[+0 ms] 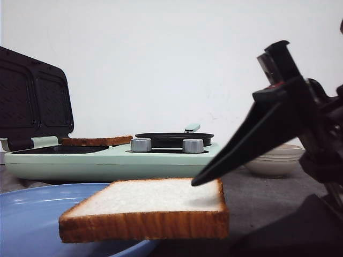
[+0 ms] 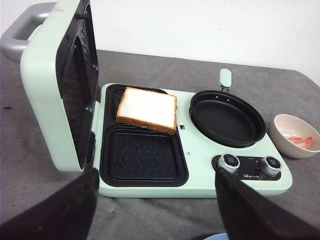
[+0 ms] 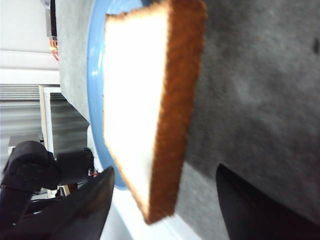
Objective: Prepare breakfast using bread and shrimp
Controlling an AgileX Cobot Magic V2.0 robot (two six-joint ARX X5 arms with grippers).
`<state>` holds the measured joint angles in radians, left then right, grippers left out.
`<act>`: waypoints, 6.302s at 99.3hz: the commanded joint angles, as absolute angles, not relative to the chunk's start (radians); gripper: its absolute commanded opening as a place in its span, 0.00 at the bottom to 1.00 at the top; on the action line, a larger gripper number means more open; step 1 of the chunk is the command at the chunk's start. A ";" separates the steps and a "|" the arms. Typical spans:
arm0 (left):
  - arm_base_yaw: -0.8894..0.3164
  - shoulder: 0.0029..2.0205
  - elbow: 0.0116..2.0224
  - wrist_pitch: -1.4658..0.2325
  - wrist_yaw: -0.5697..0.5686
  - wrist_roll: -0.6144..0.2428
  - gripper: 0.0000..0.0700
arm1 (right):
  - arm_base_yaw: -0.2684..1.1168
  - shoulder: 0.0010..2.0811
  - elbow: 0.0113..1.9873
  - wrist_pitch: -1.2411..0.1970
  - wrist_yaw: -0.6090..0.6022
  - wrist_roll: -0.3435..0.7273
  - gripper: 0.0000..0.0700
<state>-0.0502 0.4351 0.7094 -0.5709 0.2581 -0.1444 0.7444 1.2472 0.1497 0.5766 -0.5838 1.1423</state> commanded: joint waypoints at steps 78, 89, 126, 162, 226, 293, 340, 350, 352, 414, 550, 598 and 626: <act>-0.051 0.436 0.716 -0.578 0.255 -0.136 0.55 | 0.760 1.345 0.226 0.747 -0.604 1.150 0.00; -0.051 0.436 0.716 -0.588 0.255 -0.136 0.55 | 0.760 1.345 0.227 0.821 -0.601 1.181 0.00; -0.051 0.436 0.716 -0.585 0.253 -0.126 0.55 | 0.767 1.345 0.319 0.823 -0.618 1.200 0.00; -0.051 0.436 0.716 -0.577 0.241 -0.120 0.55 | 0.761 1.347 0.685 0.352 -0.598 0.947 0.00; -0.051 0.436 0.716 -0.537 0.232 -0.121 0.55 | 0.702 1.729 1.306 0.019 -0.577 0.766 0.00; -0.051 0.436 0.716 -0.537 0.206 -0.119 0.55 | 0.770 2.048 1.536 0.020 -0.458 0.782 0.00; -0.051 0.436 0.716 -0.528 0.206 -0.117 0.55 | 0.777 2.052 1.536 0.001 -0.391 0.773 0.00; -0.051 0.436 0.716 -0.527 0.206 -0.117 0.55 | 0.779 2.052 1.536 -0.003 -0.390 0.773 0.00; -0.051 0.436 0.716 -0.527 0.206 -0.117 0.55 | 0.780 2.052 1.536 -0.004 -0.391 0.773 0.00; -0.051 0.436 0.716 -0.527 0.206 -0.117 0.55 | 0.797 2.052 1.536 -0.024 -0.315 0.761 0.00; -0.051 0.436 0.716 -0.524 0.206 -0.118 0.55 | 0.803 2.032 1.573 -0.190 -0.264 0.561 0.69; -0.051 0.436 0.716 -0.524 0.205 -0.117 0.55 | 0.736 1.785 1.573 -0.373 -0.162 0.338 0.69; -0.052 0.436 0.716 -0.525 0.205 -0.117 0.55 | 0.728 1.604 1.572 -0.562 -0.084 0.173 0.68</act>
